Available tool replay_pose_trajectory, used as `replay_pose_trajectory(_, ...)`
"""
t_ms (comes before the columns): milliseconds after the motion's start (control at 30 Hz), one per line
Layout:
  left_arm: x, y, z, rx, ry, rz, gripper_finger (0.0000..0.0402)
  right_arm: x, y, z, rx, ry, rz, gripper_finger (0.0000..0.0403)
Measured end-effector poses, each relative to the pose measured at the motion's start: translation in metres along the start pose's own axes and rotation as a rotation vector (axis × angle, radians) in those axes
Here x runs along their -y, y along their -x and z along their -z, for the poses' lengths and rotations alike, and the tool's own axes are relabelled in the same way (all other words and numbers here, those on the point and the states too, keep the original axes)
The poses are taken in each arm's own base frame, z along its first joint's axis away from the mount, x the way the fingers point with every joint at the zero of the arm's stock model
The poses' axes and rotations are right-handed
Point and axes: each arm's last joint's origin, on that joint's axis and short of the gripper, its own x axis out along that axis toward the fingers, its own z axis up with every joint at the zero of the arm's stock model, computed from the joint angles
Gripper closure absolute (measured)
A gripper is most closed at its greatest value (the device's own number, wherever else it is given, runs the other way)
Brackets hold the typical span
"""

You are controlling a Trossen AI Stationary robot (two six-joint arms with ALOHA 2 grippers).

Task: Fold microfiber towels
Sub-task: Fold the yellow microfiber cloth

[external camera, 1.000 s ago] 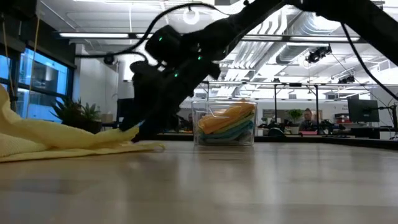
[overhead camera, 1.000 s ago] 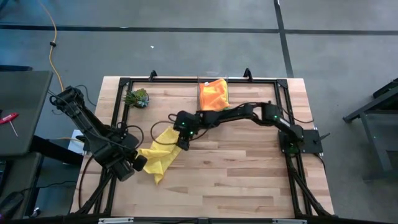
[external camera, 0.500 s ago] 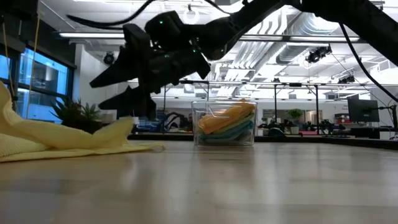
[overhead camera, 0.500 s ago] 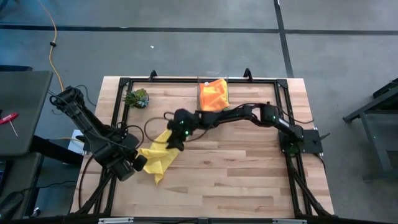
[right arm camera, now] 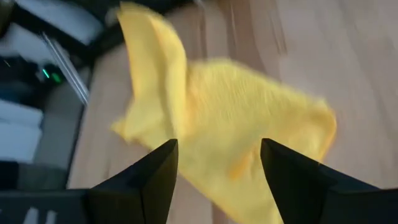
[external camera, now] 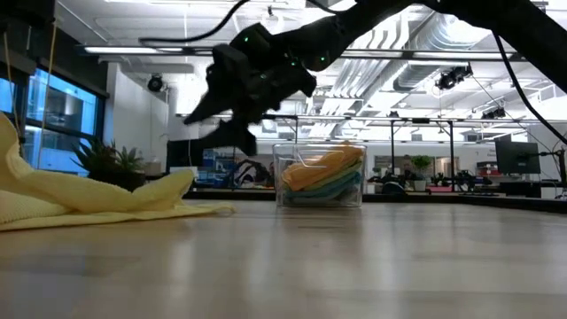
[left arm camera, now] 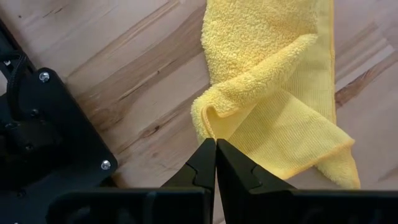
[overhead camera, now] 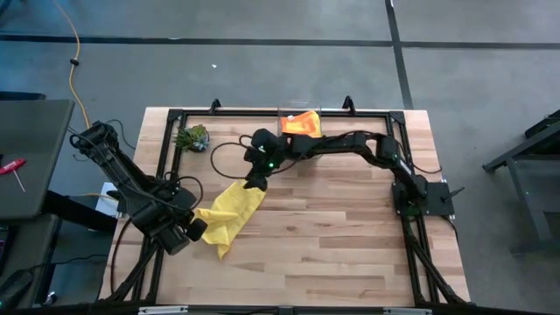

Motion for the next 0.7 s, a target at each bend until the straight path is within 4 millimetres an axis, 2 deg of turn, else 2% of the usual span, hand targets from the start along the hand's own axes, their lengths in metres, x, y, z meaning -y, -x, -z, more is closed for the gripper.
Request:
replay_pose_trajectory(167, 0.0, 0.0, 0.0, 0.009, -0.001, 0.005, 0.0401, -0.001, -0.009, 0.02, -0.093, 0.064, 0.01, 0.0181)
replay_pose_trajectory(467, 0.004, 0.0, 0.001, 0.0, 0.011, 0.037, 0.0401, -0.022, -0.028, 0.03, -0.063, 0.349, 0.086, 0.0181)
replay_pose_trajectory(600, 0.004, 0.0, 0.001, -0.008, 0.012, 0.036, 0.0401, -0.021, -0.029, 0.036, -0.111, 0.364, 0.19, 0.0181)
replay_pose_trajectory(700, 0.004, 0.0, 0.001, -0.009, 0.012, 0.036, 0.0401, -0.015, -0.026, 0.034, -0.099, 0.295, 0.228, 0.0181)
